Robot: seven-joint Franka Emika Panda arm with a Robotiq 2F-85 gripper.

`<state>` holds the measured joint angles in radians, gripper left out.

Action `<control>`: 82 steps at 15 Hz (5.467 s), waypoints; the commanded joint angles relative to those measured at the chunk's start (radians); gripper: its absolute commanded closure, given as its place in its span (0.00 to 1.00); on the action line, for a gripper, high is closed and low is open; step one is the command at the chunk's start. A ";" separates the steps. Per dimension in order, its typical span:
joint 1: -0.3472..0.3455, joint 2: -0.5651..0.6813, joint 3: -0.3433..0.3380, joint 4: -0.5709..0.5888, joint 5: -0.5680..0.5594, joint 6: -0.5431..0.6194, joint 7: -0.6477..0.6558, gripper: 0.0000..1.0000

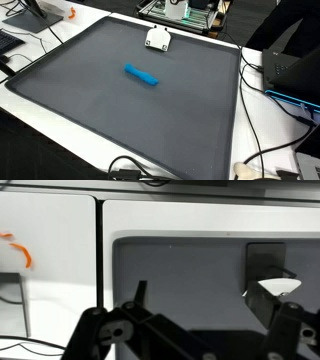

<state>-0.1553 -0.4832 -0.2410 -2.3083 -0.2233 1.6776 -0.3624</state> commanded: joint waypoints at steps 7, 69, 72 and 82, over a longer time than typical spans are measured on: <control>0.029 0.014 0.005 -0.002 0.072 -0.010 0.019 0.00; 0.181 0.414 0.298 -0.431 0.954 0.933 1.020 0.00; 0.180 0.419 0.301 -0.435 0.937 0.961 1.052 0.00; 0.184 0.439 0.301 -0.436 0.931 0.995 1.096 0.00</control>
<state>0.0145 -0.0459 0.0587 -2.7304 0.6980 2.6431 0.7096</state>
